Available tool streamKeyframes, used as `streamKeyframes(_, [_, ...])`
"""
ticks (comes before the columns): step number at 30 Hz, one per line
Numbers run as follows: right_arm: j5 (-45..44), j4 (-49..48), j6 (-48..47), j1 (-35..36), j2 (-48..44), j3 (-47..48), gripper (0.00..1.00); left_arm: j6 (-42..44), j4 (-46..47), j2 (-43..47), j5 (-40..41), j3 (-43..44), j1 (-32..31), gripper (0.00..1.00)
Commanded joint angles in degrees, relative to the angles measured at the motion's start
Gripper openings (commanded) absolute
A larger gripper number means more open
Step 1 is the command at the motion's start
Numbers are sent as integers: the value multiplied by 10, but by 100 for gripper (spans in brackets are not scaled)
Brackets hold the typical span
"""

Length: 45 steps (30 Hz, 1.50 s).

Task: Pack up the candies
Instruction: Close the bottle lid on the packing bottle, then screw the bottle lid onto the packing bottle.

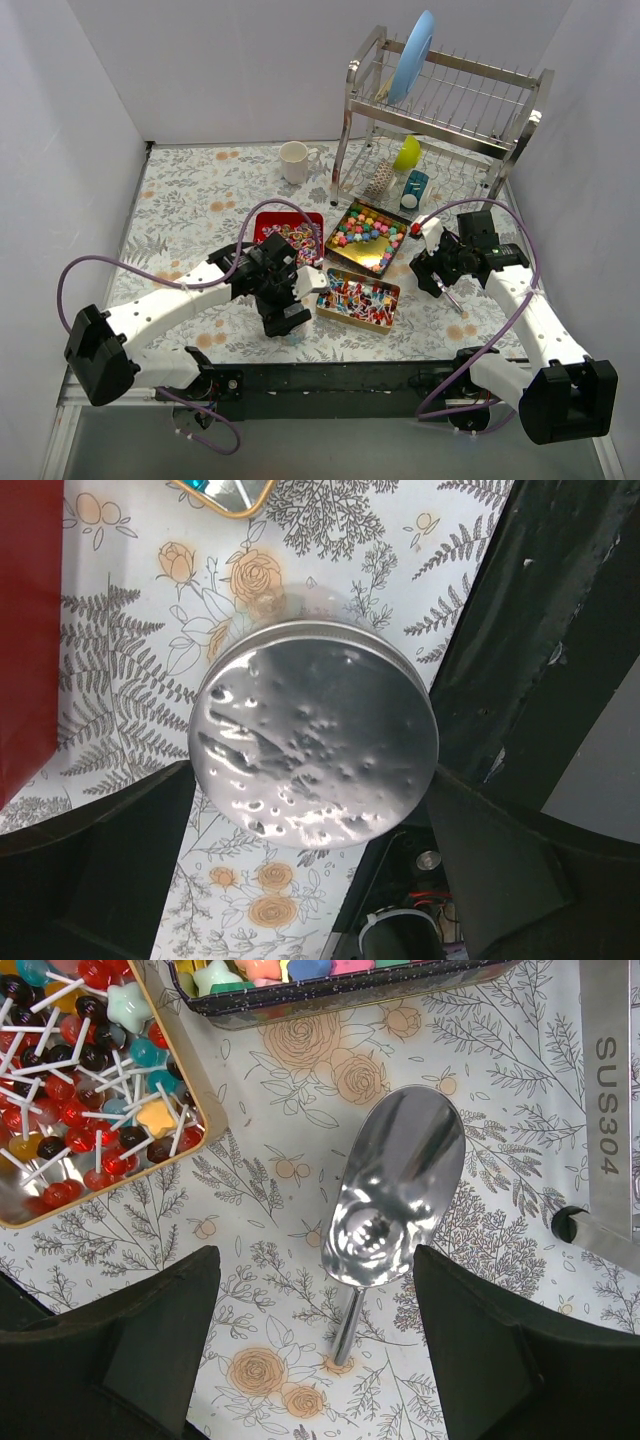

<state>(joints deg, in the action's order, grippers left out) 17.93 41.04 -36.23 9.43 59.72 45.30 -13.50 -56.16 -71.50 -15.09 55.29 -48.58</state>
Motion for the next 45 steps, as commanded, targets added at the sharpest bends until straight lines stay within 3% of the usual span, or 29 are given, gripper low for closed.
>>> streamKeyframes(1, [2,-3,-7,-3,1,8,85,12,-15,67,12,11,-3,98])
streamKeyframes(8, [-6,5,-13,-2,28,30,85,37,-5,188,24,-68,-2,98])
streamKeyframes(17, [-19,37,-23,-3,82,110,85,51,87,377,21,-226,5,98])
streamKeyframes(31, [-35,75,-16,6,167,237,85,48,259,292,17,-325,7,98])
streamKeyframes(45, [-57,100,-24,12,175,247,85,-26,541,230,-50,-381,7,90])
